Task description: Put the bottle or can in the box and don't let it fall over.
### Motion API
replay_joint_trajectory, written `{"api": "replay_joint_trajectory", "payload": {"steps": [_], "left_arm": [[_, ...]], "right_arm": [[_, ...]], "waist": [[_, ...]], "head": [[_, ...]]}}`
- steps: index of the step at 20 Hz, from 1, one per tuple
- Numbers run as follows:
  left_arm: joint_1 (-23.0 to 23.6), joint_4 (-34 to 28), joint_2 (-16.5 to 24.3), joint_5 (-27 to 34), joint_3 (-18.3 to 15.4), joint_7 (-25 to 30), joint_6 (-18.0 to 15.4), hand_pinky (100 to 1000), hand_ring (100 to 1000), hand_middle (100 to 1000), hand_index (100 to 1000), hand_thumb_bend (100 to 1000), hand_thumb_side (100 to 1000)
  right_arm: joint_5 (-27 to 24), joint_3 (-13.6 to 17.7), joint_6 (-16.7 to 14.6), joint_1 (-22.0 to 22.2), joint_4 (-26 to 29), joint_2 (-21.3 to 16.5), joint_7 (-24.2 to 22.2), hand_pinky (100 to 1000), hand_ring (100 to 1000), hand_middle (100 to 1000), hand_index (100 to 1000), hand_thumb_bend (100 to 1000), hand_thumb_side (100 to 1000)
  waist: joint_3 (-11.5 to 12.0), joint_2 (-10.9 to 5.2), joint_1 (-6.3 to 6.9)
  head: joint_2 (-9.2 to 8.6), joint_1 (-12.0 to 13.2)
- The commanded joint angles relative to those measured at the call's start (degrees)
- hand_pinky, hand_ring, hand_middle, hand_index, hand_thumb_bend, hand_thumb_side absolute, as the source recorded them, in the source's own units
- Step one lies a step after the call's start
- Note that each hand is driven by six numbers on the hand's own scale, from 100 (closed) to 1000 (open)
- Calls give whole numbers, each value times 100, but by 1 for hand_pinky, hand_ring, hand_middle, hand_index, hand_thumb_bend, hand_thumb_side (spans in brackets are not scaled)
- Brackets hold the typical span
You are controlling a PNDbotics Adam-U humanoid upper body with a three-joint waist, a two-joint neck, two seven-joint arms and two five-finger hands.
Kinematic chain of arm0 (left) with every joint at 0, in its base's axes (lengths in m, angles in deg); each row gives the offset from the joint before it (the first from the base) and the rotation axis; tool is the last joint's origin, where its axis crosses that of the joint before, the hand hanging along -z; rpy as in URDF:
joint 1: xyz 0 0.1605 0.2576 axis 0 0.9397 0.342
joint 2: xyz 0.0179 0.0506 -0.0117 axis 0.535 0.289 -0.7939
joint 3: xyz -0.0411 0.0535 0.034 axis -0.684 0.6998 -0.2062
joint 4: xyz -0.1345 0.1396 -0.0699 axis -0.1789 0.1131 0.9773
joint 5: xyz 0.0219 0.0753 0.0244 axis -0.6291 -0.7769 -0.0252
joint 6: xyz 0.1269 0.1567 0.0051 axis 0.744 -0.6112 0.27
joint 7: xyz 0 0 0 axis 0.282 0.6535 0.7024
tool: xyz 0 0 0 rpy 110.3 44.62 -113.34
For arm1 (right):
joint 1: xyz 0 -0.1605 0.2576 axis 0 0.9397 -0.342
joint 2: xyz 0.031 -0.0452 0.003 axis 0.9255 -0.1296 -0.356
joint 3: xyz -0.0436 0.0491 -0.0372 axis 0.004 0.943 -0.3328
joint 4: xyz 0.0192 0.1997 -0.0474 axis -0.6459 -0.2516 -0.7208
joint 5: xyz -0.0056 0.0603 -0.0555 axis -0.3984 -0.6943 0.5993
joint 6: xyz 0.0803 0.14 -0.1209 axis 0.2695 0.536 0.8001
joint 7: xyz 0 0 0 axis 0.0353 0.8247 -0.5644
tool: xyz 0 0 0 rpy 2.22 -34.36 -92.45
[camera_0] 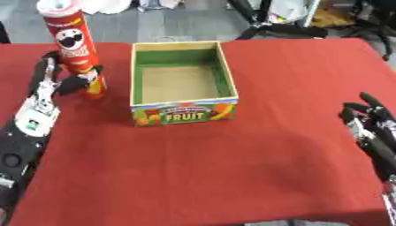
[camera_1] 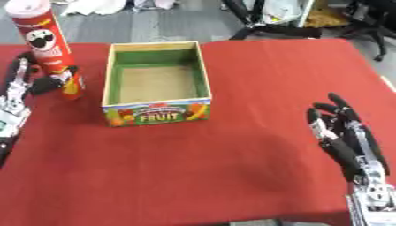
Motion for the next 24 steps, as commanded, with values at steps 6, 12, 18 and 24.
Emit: {"api": "replay_joint_trajectory", "payload": {"steps": [6, 12, 18, 24], "left_arm": [[-28, -114, 224, 549, -22, 376, -239, 855, 850, 780, 452, 158, 100], [23, -791, 306, 1120, -10, 505, -185, 853, 848, 774, 443, 119, 100], [-74, -1640, 334, 1940, 126, 745, -78, 851, 844, 771, 442, 109, 100], [-469, -1966, 17, 2218, 502, 1128, -3, 851, 843, 770, 446, 119, 100]], "right_arm": [[-29, 19, -8, -49, 58, -51, -10, 866, 780, 783, 972, 278, 465], [-24, 25, -8, -56, 57, -55, -4, 865, 780, 783, 972, 276, 466], [-20, 23, -9, -59, 54, -57, -6, 866, 780, 783, 972, 274, 465], [-20, -10, -8, -51, 38, -47, -38, 866, 780, 783, 972, 272, 467]], "waist": [[3, -133, 6], [34, -137, -2], [57, -148, -6], [11, -190, -25]], "head": [[-56, 4], [-70, -24], [-67, -28], [-40, 46]]}}
